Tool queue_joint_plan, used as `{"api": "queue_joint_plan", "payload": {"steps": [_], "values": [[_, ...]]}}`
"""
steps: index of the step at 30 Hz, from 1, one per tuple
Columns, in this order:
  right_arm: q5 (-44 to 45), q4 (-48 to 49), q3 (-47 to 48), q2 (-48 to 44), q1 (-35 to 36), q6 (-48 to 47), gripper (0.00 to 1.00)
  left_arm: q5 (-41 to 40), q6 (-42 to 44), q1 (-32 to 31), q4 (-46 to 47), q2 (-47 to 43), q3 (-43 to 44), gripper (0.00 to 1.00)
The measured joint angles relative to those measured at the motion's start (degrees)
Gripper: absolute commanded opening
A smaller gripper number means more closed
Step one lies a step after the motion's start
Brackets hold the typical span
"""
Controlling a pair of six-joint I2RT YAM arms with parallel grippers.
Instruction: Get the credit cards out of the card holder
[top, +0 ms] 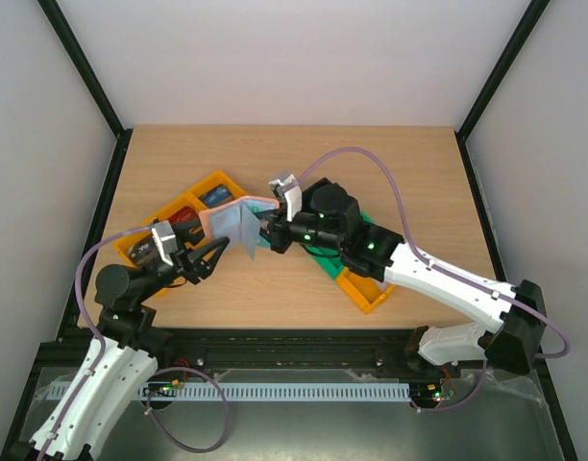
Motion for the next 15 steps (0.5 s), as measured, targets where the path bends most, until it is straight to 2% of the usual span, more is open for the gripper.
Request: {"api": "queue_joint_plan", "payload": {"steps": [6,13,14,15], "values": [[11.72,-5.81,6.80,5.51,3.19,1.66,0.02,-1.68,1.97,-0.37,-1.25,0.00,-0.07,1.00],[24.52,-14.23,15.61,12.61,8.81,1.40,0.02,-5.38,11.45,-1.73,-6.56,0.37,-0.07,1.00],[24.98,-14.73,16.17,13.03,9.11,1.29,0.02,-6.36,13.25,-1.92,-7.82,0.48,-0.04,0.98],[25.29,-14.95,16.31,13.16,9.42,1.16,0.01,-7.48,14.93,-1.95,-9.14,0.55,-0.02,0.91]]}}
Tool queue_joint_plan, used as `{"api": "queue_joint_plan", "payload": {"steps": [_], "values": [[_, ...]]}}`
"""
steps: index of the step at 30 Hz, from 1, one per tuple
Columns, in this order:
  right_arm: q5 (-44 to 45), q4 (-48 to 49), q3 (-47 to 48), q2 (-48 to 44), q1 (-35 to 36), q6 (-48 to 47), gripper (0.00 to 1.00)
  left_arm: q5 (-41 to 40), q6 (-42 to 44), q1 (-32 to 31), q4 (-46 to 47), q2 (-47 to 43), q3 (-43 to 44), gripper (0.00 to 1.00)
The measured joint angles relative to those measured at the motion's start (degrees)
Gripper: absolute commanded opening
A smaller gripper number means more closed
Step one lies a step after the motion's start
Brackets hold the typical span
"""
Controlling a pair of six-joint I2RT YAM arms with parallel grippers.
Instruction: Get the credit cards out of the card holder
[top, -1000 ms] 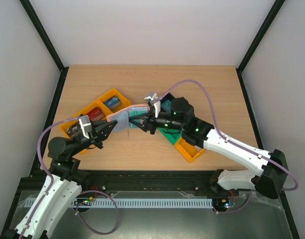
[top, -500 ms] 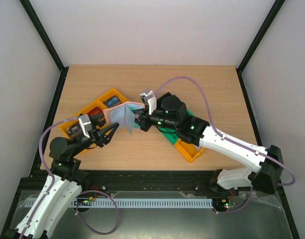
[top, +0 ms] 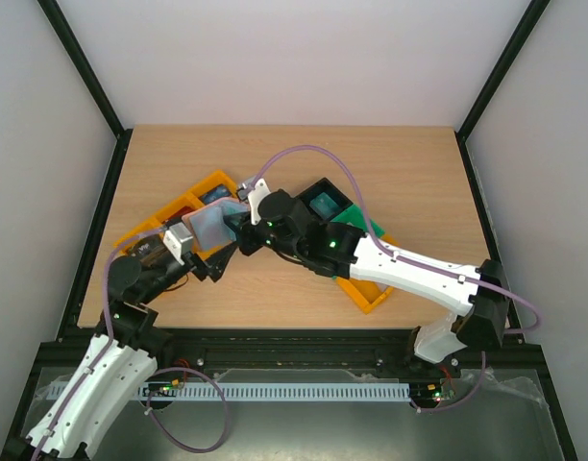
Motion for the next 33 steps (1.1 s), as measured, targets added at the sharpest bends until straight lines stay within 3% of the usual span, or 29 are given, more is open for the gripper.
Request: {"api": "queue_joint_plan", "payload": {"steps": [5,9,11,12,14,16,20,26,28,31,33], "values": [[-1.31,-0.44,-0.33,-0.70,0.04,-1.55,0.02,-5.97,5.05,-0.07,-6.67,0.04,0.55,0.37],[-4.96,0.31,-3.02,-4.07,-0.17,-3.96,0.02,-5.64,6.34,0.04,-10.93,-0.39,2.54,0.04],[-7.96,1.07,-4.90,-6.58,-0.66,-5.53,0.02,-1.84,5.68,-0.26,-11.69,-1.22,3.34,0.03],[-9.33,1.46,-5.60,-7.50,-0.83,-6.14,0.07,0.39,4.98,-0.28,-11.58,-1.66,3.65,0.03],[-12.15,1.73,-6.75,-9.29,-1.25,-7.50,0.32,3.41,3.10,-0.11,-11.08,-2.19,3.76,0.03],[-15.21,1.75,-8.17,-11.17,-1.79,-8.61,0.45,5.90,0.92,0.11,-10.49,-2.36,3.85,0.03],[-20.20,2.75,-13.73,-16.59,-4.20,-10.19,0.49,7.76,-1.88,0.85,-10.67,-1.92,4.61,0.03],[-24.11,3.65,-17.92,-21.27,-8.28,-10.16,0.46,10.05,-3.10,1.07,-10.47,-1.53,5.40,0.03],[-25.16,4.35,-17.92,-21.07,-8.28,-10.03,0.34,10.62,-3.21,1.07,-10.49,-1.33,5.55,0.03],[-26.32,5.18,-17.92,-20.68,-8.26,-10.10,0.04,11.15,-3.23,1.07,-10.54,-1.16,5.64,0.03],[-27.34,5.86,-18.05,-20.59,-8.28,-9.77,0.02,11.23,-3.37,1.07,-10.60,-1.16,5.64,0.03]]}}
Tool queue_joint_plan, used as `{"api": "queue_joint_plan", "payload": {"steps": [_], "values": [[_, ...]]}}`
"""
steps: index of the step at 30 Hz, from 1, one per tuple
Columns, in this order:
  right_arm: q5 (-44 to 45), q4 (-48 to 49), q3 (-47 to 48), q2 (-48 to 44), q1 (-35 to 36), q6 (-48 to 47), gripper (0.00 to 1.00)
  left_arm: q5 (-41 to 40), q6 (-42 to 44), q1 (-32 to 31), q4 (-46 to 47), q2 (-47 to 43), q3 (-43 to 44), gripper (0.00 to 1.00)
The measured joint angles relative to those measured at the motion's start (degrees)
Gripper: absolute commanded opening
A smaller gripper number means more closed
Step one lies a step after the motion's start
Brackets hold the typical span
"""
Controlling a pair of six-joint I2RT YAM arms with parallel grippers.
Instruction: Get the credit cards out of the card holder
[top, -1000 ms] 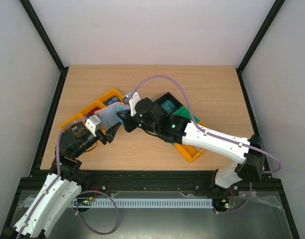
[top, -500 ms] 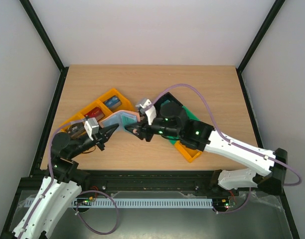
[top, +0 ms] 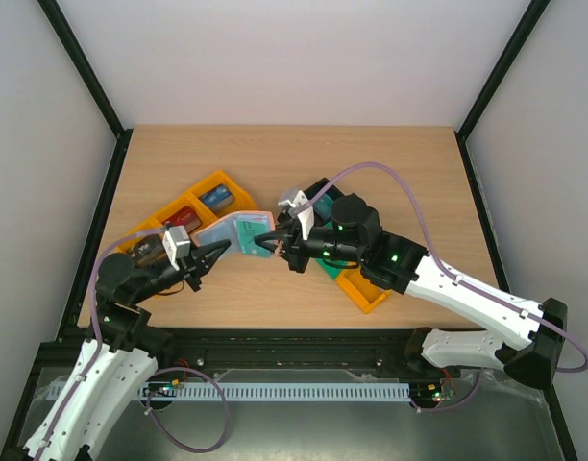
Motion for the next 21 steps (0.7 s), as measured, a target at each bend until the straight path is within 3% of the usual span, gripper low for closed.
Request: {"api": "queue_joint_plan", "payload": {"steps": [1,3,4,10,15,18,21], "values": [[-0.63,0.35,-0.02,0.00,0.07,0.02,0.02,-0.09,-0.17,0.07,-0.11,0.11,0.00,0.08],[-0.98,0.55,-0.07,0.00,-0.02,0.31,0.02,-0.57,-0.83,0.31,-0.09,0.17,0.00,0.41],[-0.98,0.59,-0.11,0.07,-0.13,0.37,0.02,-1.49,-1.51,0.42,-0.07,0.17,0.00,0.50],[4.72,-0.17,0.09,1.64,-0.85,4.09,0.02,-15.34,-7.28,3.39,-2.91,0.42,0.00,0.74],[18.10,-9.29,8.66,12.26,-0.83,9.53,0.01,-22.73,-9.27,6.97,-8.33,-0.61,-0.07,0.74],[25.51,-13.44,11.87,18.08,-0.33,12.00,0.02,-23.78,-8.57,7.89,-8.90,-2.38,-0.04,0.57],[27.52,-15.43,12.15,20.26,0.04,13.09,0.02,-18.64,-9.46,8.09,-7.26,-3.56,-0.33,0.45]]}}
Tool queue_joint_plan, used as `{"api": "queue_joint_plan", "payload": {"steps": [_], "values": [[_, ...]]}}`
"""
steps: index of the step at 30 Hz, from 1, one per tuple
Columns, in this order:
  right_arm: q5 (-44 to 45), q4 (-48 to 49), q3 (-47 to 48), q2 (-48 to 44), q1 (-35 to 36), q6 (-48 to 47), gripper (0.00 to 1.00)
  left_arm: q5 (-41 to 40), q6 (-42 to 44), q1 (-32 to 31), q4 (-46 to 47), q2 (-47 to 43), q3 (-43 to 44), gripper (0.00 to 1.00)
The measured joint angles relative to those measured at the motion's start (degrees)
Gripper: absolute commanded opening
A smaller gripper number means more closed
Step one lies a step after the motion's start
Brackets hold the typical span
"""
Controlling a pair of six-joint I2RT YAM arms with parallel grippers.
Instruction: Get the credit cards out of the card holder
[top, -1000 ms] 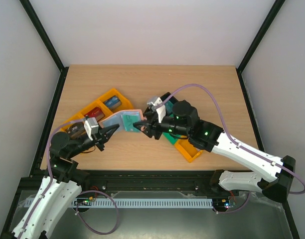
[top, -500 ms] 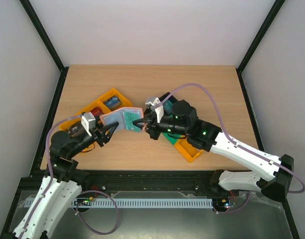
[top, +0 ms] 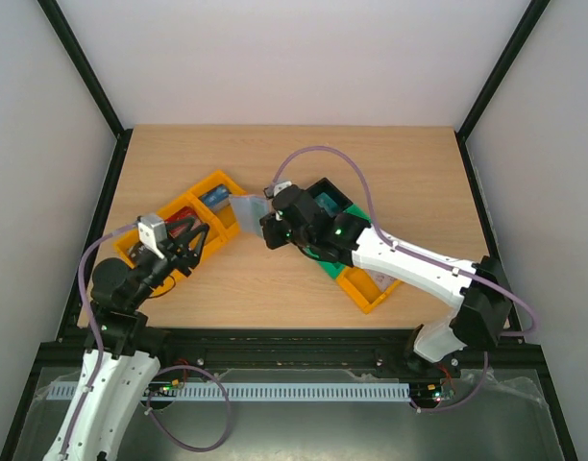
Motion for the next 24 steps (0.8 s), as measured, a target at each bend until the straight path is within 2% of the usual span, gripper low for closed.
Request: {"api": "queue_joint_plan", "payload": {"steps": [2,5,8,14,20,24], "values": [[-1.62,0.37,0.00,0.31,0.55,-0.02,0.02,6.45,-3.93,-0.31,4.83,-0.85,-2.47,0.37],[-6.86,3.61,-0.35,-0.20,1.14,-0.04,0.02,11.80,-9.16,-1.40,6.80,-0.02,-5.90,0.35],[-12.83,9.49,-3.58,-2.91,1.22,-0.02,0.02,14.10,-11.56,-1.68,6.69,2.80,-6.43,0.35],[-22.93,18.03,-7.67,-8.02,1.22,0.02,0.02,19.34,-14.99,-1.68,12.26,3.91,-6.64,0.33],[-28.22,23.98,-10.10,-9.16,0.70,0.90,0.02,22.16,-15.89,-1.64,14.23,3.89,-6.62,0.29],[-30.27,25.73,-10.71,-9.18,0.31,1.07,0.02,22.49,-16.46,-1.62,14.53,3.80,-6.62,0.31]]}}
